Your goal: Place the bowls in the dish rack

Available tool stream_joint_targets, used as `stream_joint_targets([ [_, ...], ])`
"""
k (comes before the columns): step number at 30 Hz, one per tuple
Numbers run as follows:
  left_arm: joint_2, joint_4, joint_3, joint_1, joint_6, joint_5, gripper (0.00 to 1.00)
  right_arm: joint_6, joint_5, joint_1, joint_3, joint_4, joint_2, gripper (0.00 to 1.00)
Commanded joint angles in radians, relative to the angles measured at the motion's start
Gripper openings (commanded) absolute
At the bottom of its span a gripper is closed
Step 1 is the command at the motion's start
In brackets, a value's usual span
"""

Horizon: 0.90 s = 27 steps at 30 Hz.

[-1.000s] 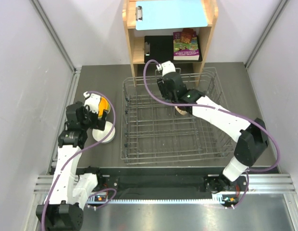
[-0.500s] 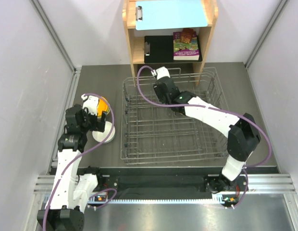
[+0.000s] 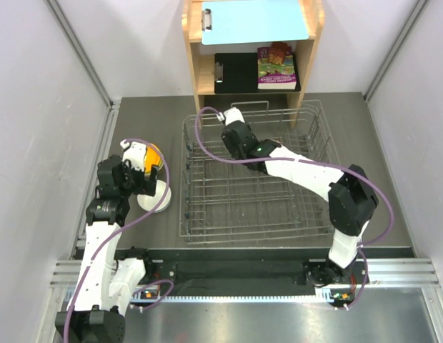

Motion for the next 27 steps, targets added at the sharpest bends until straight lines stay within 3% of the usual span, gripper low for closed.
stream_joint_targets([
  [1, -0.021, 0.005, -0.006, 0.006, -0.013, -0.006, 0.99, 0.007, 0.026, 0.022, 0.032, 0.039, 0.021, 0.0],
  [12, -0.02, 0.007, -0.009, 0.006, -0.014, -0.003, 0.99, 0.007, 0.02, 0.04, 0.058, 0.027, 0.059, 0.0],
  [13, -0.018, 0.008, -0.009, 0.006, -0.014, -0.005, 0.99, 0.004, 0.018, 0.043, 0.058, 0.026, 0.059, 0.03],
  [15, -0.018, 0.008, -0.008, 0.006, -0.013, -0.005, 0.99, -0.005, 0.008, 0.052, 0.058, 0.024, 0.061, 0.19],
  [17, -0.018, 0.01, -0.008, 0.006, -0.013, -0.005, 0.99, -0.01, 0.003, 0.057, 0.058, 0.024, 0.061, 0.25],
  [27, -0.018, 0.01, -0.005, 0.006, -0.013, -0.003, 0.99, -0.04, 0.001, 0.094, 0.064, 0.024, 0.085, 0.34],
])
